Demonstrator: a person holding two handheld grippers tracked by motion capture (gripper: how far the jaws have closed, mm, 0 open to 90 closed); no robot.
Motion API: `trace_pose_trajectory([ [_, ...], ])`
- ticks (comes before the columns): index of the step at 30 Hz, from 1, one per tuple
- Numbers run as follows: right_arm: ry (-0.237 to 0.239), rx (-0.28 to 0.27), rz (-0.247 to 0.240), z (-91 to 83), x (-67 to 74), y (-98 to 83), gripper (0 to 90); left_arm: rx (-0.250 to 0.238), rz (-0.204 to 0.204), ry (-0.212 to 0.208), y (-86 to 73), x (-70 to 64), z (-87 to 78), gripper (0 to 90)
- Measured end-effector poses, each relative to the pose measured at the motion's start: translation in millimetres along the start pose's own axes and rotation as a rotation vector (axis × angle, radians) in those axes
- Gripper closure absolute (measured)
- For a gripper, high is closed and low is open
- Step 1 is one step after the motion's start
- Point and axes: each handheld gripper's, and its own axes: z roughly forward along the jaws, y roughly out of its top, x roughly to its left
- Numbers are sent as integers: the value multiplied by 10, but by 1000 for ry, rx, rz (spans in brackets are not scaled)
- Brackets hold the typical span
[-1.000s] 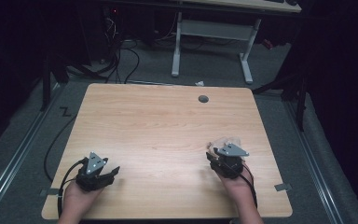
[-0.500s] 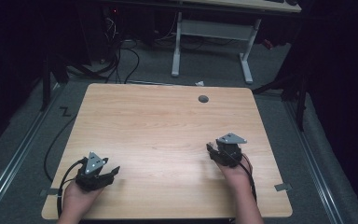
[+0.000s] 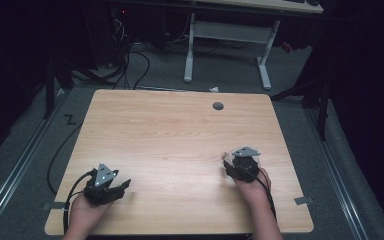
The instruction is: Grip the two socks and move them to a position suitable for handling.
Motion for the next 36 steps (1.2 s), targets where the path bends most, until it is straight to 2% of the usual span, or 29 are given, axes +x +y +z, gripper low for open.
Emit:
trace_pose_trajectory([
  [4,-13,43,-16,84,34,-15,471,-1,-7,-3,-5,10,-6,434],
  [8,-10,41,-7,84,41,-13,539,-2,-7,-2,-5,11,-7,434],
  [14,-3,37,9,80,20,-28,588,2,-5,-5,-7,5,3,435],
  [16,-8,38,5,78,19,-27,644,1,-4,-5,-7,4,3,435],
  [19,3,34,10,58,11,-23,788,-1,-6,-3,-7,8,2,437],
  [24,11,8,20,-6,14,0,817,-2,-6,-4,-6,8,-4,436],
  [26,18,-23,24,-77,20,15,819,-3,-5,-5,-4,7,-6,436],
  [36,41,-93,-1,-228,138,84,818,-6,-5,-4,-1,6,-7,440],
])
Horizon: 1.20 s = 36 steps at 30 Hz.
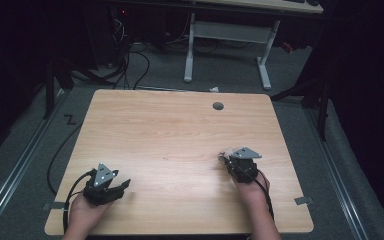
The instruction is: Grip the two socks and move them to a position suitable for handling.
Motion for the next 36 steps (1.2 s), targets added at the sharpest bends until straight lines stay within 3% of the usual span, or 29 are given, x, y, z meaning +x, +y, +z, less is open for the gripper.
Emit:
trace_pose_trajectory([
  [12,35,-70,-23,-148,146,95,817,-5,0,-1,4,1,-4,440],
  [26,123,-114,-47,-218,356,178,815,-8,2,-10,12,-33,9,439],
  [36,207,-148,-64,-266,594,245,816,-72,-52,-57,47,-117,6,432],
])
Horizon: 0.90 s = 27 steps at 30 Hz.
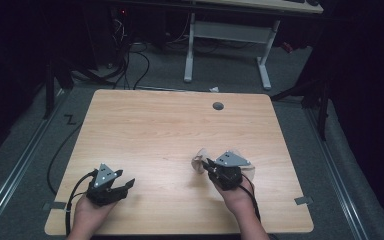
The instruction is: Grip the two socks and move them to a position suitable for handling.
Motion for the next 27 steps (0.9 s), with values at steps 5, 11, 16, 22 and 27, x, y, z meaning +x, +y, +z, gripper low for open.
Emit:
trace_pose_trajectory([
  [5,43,-10,-23,27,158,36,815,-22,6,-55,26,-180,65,411],
  [11,94,-7,-62,73,363,70,815,-22,57,-105,54,-525,209,399],
  [16,137,-19,-81,68,511,106,815,-40,64,-137,78,-716,291,395],
  [22,179,-43,-97,27,648,151,815,-45,42,-132,88,-732,337,388],
  [27,205,-52,-105,11,729,174,815,-25,26,-114,94,-723,417,402],
])
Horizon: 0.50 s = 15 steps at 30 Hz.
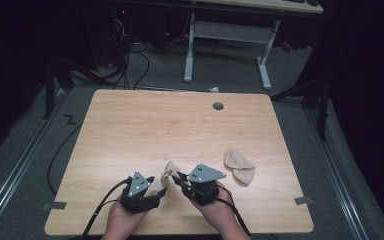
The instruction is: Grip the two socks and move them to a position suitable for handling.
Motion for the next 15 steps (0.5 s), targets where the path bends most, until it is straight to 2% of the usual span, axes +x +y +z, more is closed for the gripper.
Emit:
trace_pose_trajectory([
  [5,10,-9,5,-14,9,10,814,11,11,-2,1,-32,88,403],
  [10,8,-18,17,-40,-20,13,815,-6,23,-28,17,-87,93,381],
  [15,14,-20,17,-52,-19,16,815,6,27,-28,22,-95,99,382],
])
